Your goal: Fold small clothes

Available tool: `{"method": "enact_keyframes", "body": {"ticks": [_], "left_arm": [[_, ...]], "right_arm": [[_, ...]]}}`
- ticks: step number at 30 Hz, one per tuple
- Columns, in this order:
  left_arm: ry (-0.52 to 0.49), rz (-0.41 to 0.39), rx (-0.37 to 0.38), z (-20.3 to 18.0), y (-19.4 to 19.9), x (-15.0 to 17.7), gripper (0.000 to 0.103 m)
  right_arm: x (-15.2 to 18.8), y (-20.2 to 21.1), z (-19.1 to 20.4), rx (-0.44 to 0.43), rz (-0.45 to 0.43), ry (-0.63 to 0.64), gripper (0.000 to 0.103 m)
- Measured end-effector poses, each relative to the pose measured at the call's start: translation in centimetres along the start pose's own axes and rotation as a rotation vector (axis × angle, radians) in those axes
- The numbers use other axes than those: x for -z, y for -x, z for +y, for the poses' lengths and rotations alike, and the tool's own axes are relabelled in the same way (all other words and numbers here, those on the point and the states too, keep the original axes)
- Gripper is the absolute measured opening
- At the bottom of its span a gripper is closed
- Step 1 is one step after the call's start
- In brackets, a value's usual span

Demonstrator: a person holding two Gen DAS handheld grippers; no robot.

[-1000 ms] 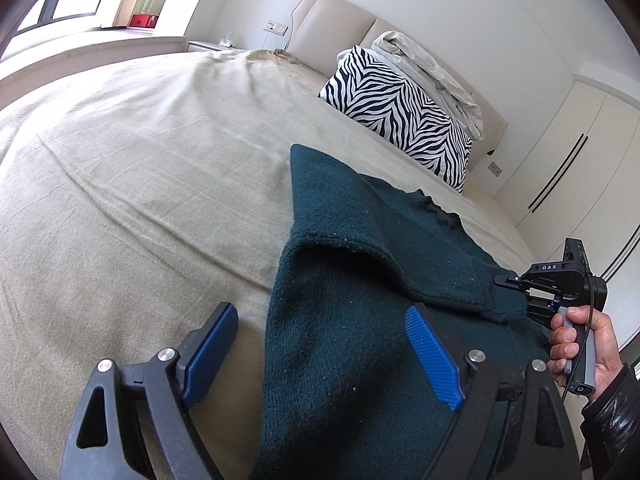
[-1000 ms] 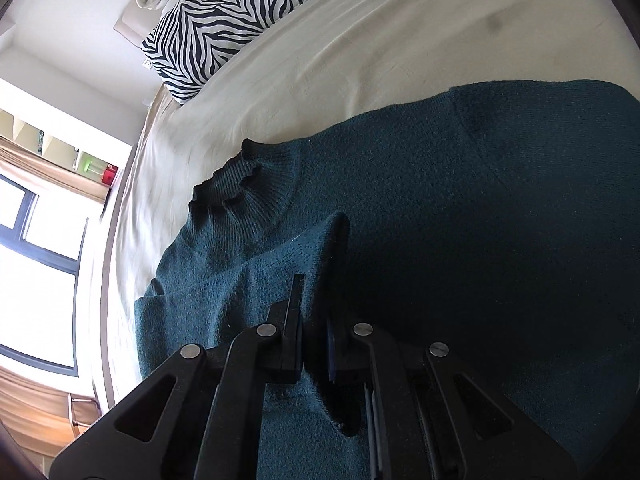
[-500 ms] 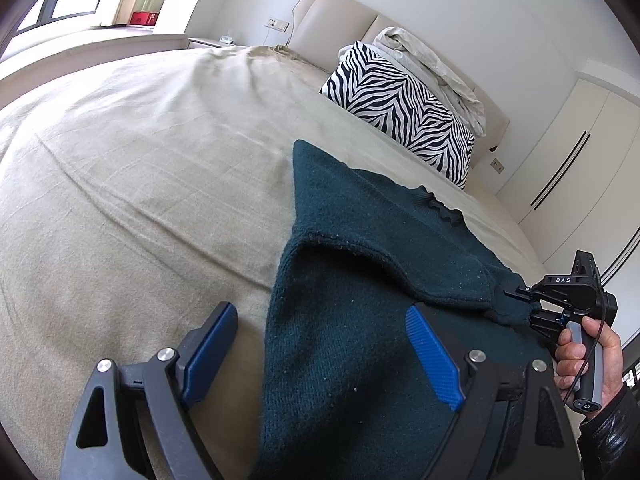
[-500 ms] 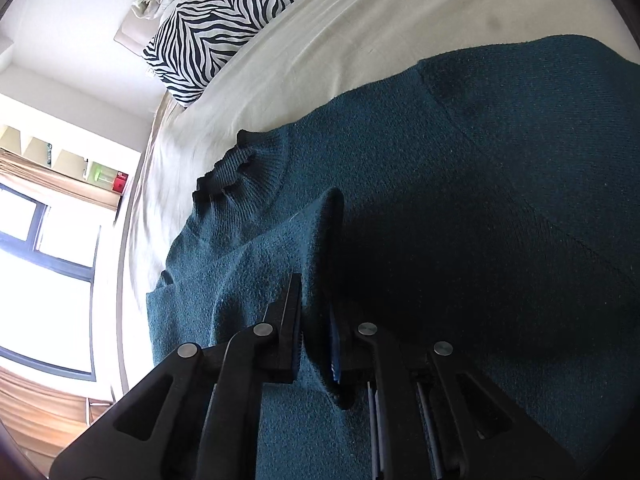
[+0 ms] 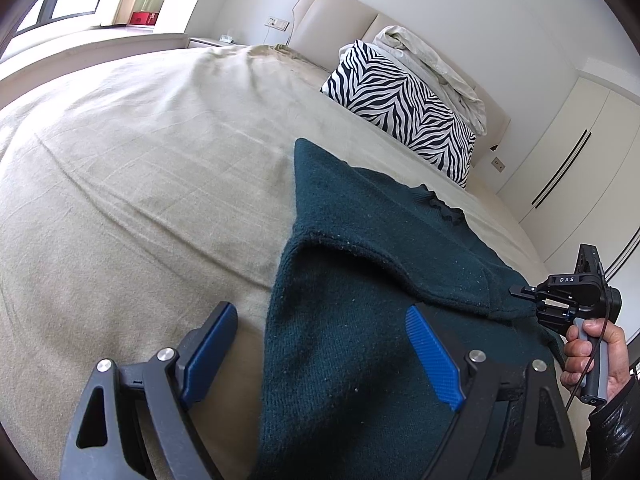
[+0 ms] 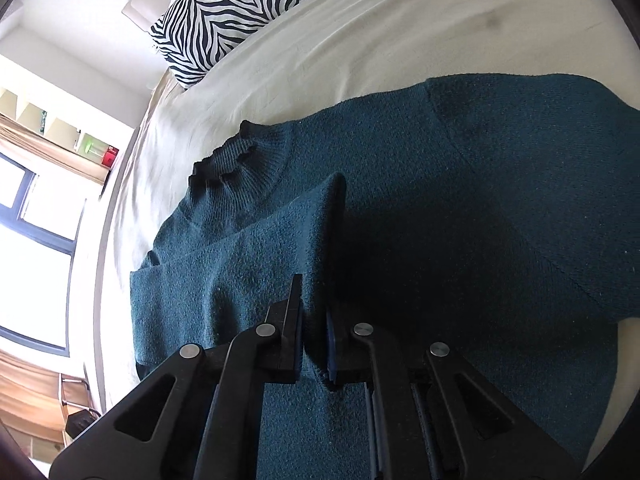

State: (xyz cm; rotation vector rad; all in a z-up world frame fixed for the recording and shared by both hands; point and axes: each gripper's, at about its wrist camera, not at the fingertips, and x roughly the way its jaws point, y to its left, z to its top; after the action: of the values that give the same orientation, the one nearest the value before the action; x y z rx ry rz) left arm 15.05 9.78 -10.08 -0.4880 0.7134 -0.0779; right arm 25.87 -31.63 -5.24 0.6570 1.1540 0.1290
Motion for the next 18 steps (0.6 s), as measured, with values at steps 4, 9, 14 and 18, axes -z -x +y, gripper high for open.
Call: {"method": "enact_keyframes", "body": {"ticks": [4, 9, 14, 18], "left_arm": [[-0.001, 0.000, 0.000, 0.0, 0.1, -0.1, 0.088], [0.028, -0.035, 0.046, -0.3, 2.1, -1.6, 0.088], [0.010, -0.060, 0.153, -1.2, 1.8, -7.1, 0.089], [-0.044, -0.017, 0.217, -1.9, -2.8, -11.6, 0.086]], "right_arm": [[-0.1, -0.9, -1.9, -0.036, 0.033, -0.063, 0.008], [0.8, 0.5, -3.5, -0.065, -0.055, -0.118, 0.010], [2.1, 4.3, -4.6, -0.147, -0.165, -0.109, 0.014], [4.3, 6.5, -4.5, -0.263, -0.165, -0.090, 0.054]]}}
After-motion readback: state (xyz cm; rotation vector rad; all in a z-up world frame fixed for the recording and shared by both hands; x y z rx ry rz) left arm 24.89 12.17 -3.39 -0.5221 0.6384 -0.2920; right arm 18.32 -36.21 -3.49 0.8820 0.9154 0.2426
